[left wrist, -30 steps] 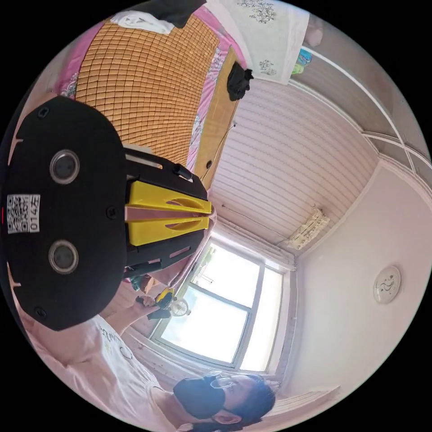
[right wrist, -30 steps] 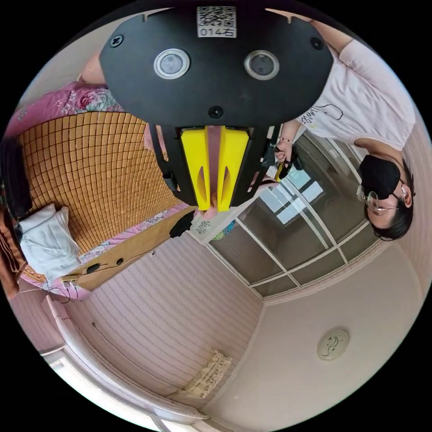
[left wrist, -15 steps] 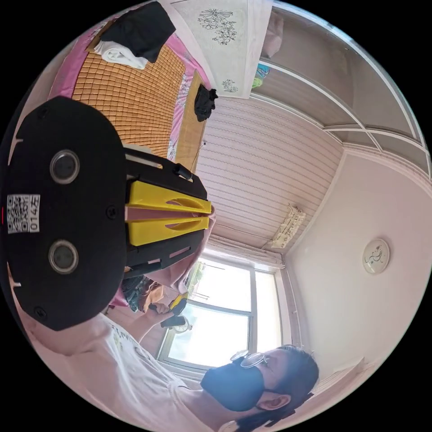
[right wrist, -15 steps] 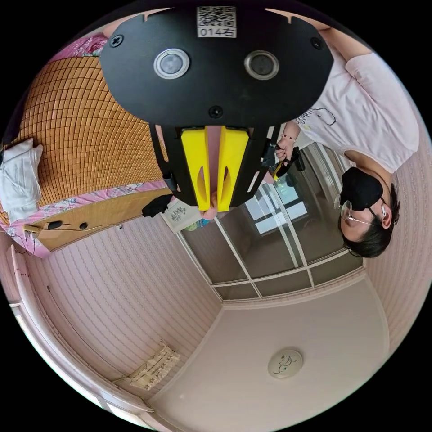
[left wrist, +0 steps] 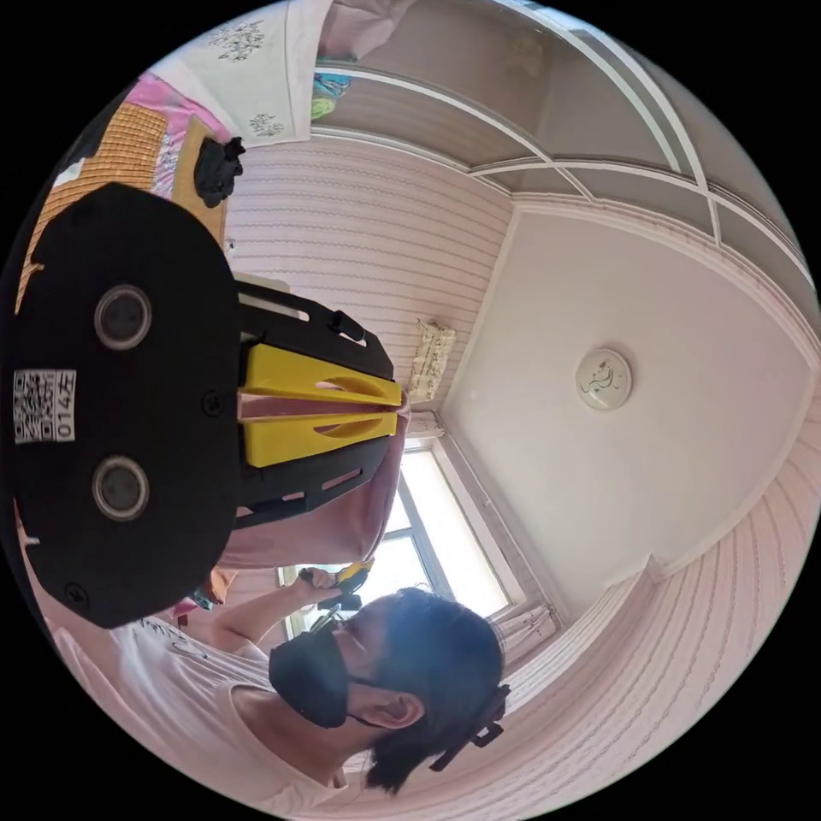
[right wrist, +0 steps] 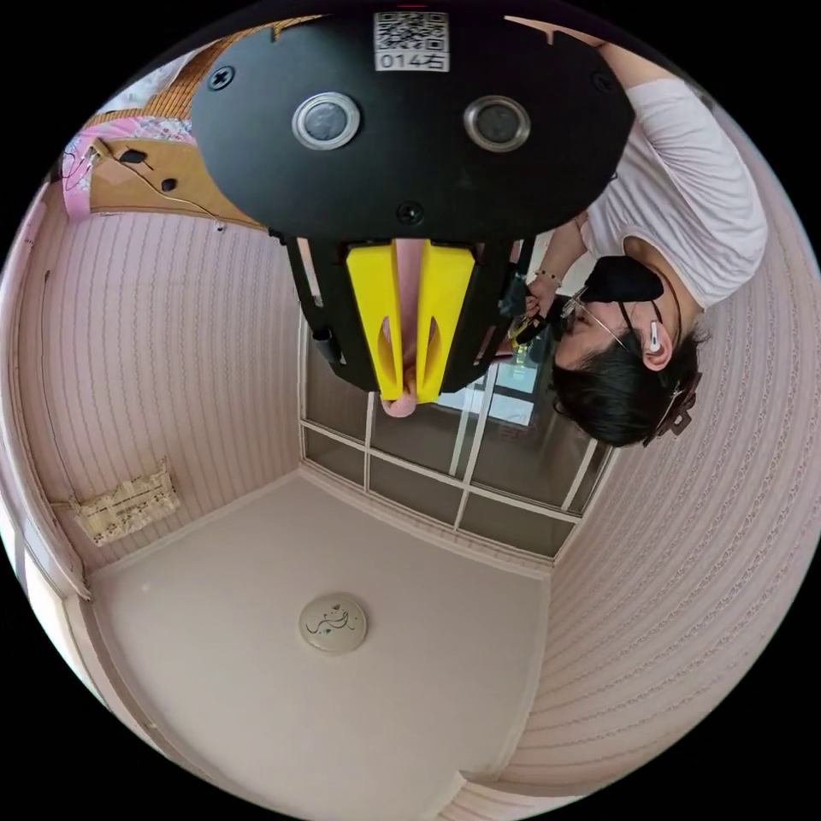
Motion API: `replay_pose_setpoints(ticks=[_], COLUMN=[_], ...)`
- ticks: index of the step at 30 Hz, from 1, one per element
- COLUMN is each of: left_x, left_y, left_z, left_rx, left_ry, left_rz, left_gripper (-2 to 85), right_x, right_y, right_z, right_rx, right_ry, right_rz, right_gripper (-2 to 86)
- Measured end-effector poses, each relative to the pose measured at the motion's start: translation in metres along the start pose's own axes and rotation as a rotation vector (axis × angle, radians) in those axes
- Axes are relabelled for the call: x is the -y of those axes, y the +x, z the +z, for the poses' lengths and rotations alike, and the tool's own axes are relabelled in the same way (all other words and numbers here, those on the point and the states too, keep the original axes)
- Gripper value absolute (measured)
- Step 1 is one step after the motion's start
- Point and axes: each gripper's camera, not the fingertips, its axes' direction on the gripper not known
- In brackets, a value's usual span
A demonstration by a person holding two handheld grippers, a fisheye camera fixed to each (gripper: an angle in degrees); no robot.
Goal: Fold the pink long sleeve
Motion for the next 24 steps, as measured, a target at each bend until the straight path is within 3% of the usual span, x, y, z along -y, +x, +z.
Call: replay_pose_setpoints(ticks=[5,9,12,14,16,19,24], left_x=[0.019,-0.021,-0.034,-0.019,0.010,0.025,-0.030], left_y=[-0.044,-0.112,-0.146,-0.152,-0.151,-0.152,-0.174], left_z=[0.039,0.112,0.158,0.172,0.170,0.161,0.132], left_rx=[0.050,0.248,0.359,0.390,0.401,0.395,0.332], left_ry=[-0.102,-0.394,-0.526,-0.504,-0.349,-0.254,-0.337], left_rz=[-0.045,-0.153,-0.181,-0.153,-0.089,-0.019,-0.043], left_gripper=[-1.0,-1.0,-1.0,-1.0,-1.0,-1.0,-1.0], right_x=[-0.020,-0.093,-0.110,-0.091,-0.057,-0.050,-0.143], right_y=[0.086,0.177,0.233,0.240,0.227,0.210,0.209], right_z=[0.072,0.141,0.165,0.180,0.197,0.213,0.223], right_rx=[-0.145,-0.342,-0.195,-0.205,-0.209,-0.140,-0.074], right_ry=[-0.161,-0.375,-0.247,-0.179,-0.109,-0.090,-0.257], right_rz=[0.196,0.306,0.580,0.533,0.351,0.184,0.201], right_gripper=[0.5,0.8,1.0,1.0,1.1,1.1,1.4])
